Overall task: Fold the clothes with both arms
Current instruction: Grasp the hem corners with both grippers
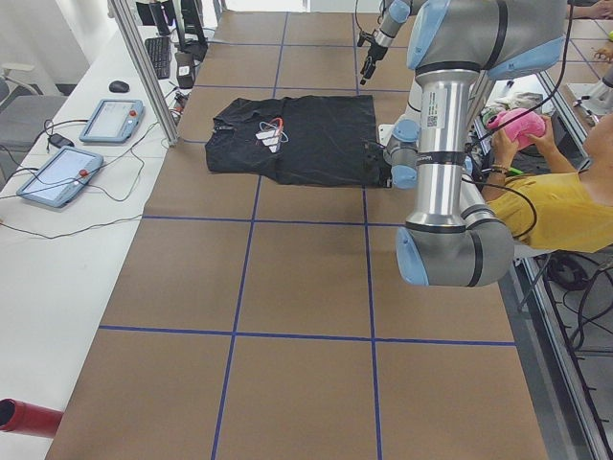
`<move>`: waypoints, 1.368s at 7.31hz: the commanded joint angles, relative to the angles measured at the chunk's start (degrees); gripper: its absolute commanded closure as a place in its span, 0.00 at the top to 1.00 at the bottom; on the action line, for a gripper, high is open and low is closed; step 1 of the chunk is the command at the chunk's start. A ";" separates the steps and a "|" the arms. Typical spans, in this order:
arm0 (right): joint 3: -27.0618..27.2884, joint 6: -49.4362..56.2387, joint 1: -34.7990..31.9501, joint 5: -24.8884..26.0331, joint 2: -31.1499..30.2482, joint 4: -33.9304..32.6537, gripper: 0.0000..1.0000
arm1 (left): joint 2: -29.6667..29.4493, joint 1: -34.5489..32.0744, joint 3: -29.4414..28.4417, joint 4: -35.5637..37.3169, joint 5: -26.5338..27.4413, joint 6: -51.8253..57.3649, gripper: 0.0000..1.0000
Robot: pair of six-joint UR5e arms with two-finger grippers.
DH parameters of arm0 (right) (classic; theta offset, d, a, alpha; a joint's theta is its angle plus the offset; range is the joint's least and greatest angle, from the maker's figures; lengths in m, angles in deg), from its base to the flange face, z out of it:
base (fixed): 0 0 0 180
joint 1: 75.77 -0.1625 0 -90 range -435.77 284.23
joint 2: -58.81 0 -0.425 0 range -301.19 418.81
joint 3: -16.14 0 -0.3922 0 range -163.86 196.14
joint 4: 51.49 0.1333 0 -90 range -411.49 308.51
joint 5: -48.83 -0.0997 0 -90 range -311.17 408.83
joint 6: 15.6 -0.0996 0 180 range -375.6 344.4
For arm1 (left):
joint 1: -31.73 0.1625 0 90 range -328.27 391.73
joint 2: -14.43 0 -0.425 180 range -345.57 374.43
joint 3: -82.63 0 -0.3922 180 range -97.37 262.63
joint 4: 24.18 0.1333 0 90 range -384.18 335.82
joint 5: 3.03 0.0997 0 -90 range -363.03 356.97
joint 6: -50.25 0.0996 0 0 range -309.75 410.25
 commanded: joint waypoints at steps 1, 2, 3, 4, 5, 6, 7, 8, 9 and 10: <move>-1.07 -2.60 1.93 0.66 0.16 0.32 0.98 | 0.07 0.00 -0.02 -0.09 0.07 -0.01 0.00; -1.15 -4.88 4.56 3.28 0.16 0.23 0.95 | 0.07 0.18 0.07 0.00 0.24 0.08 0.00; -1.50 -7.69 7.37 5.91 0.16 0.23 0.88 | 0.07 0.44 0.07 0.00 1.90 0.08 0.00; -2.90 -9.63 8.96 7.42 0.16 0.23 0.81 | 0.15 0.53 0.07 0.00 2.18 0.08 0.00; -4.56 -10.00 9.15 7.96 0.16 0.23 0.74 | 0.15 0.62 -0.02 0.00 2.27 0.08 0.00; -5.89 -10.00 9.15 7.88 -0.01 0.32 0.72 | 0.07 0.88 0.07 0.00 2.96 0.08 0.00; -6.68 -9.74 9.15 7.87 -0.36 0.41 0.71 | 0.15 0.97 0.07 0.00 3.06 0.08 0.00; -6.69 -9.39 9.07 7.79 -0.37 0.41 0.69 | 0.15 0.97 0.07 0.00 3.06 0.08 0.00; -7.21 -8.69 8.98 7.70 -0.37 0.41 0.68 | 0.15 0.97 0.07 0.00 3.41 -0.01 0.00; -7.57 -7.64 8.98 7.61 -0.28 0.32 0.68 | 0.07 0.97 0.07 0.00 3.41 0.08 0.00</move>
